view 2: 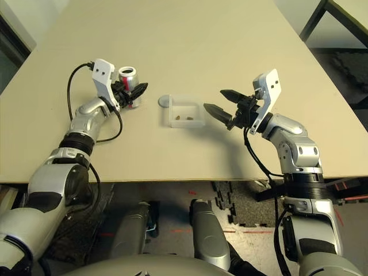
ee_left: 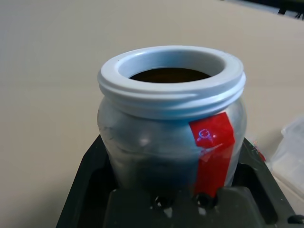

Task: Pour the medicine from the bottle into the box.

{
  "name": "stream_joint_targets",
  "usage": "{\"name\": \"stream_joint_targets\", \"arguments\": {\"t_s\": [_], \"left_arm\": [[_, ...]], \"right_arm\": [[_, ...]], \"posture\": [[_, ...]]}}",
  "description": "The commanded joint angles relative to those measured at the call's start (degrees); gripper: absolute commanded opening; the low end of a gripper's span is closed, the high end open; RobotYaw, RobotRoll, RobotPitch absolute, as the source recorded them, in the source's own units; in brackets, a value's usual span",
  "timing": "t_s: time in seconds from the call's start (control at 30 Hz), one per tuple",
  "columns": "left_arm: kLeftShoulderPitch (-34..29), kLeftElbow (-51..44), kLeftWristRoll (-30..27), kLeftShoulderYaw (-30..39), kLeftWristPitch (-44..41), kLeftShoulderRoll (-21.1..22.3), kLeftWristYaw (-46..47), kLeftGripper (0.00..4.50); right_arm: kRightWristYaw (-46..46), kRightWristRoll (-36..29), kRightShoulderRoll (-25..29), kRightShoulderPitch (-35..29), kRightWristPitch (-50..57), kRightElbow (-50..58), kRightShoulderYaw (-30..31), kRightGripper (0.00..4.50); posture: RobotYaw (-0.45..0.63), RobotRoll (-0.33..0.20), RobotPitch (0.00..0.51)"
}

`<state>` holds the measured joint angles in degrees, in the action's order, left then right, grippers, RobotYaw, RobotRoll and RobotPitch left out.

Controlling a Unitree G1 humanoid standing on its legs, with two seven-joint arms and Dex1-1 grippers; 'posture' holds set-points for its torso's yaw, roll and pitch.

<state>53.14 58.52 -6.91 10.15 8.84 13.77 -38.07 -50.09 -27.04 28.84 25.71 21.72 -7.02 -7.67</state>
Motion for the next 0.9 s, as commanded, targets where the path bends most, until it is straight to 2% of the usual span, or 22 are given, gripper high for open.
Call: {"name": "stream_joint_targets", "arguments": {"t_s": [0.03,0.7,0.83,0.87,0.9], "left_arm": [[-0.7,0.5,-0.7,-0.2,1.8,-0.7,0.0,2.85],[-2.5,4.8,1.2,-3.0,5.0,-1.0,1.2,2.85],[-3.1,4.4,1.1,-3.1,5.0,-1.2,1.4,4.24],[-3.3,4.2,1.1,-3.1,5.0,-1.2,1.4,4.49],[-3.5,4.1,1.1,-3.1,5.0,-1.2,1.4,4.49]], "right_arm": [[0.2,0.0,0.5,0.1,-0.3,-0.2,-0.7,4.5],[0.6,0.0,0.4,0.8,-0.5,-0.2,-0.5,4.5],[0.4,0.2,0.4,1.0,-0.8,-0.6,-0.3,4.5],[0.4,0.2,0.4,1.0,-0.9,-0.6,-0.2,4.5],[0.4,0.3,0.3,1.1,-1.0,-0.8,-0.2,4.5]], "posture": [[-0.2,0.0,0.174],[-0.22,0.0,0.184],[-0.21,0.0,0.184],[-0.21,0.0,0.184],[-0.21,0.0,0.185]]}}
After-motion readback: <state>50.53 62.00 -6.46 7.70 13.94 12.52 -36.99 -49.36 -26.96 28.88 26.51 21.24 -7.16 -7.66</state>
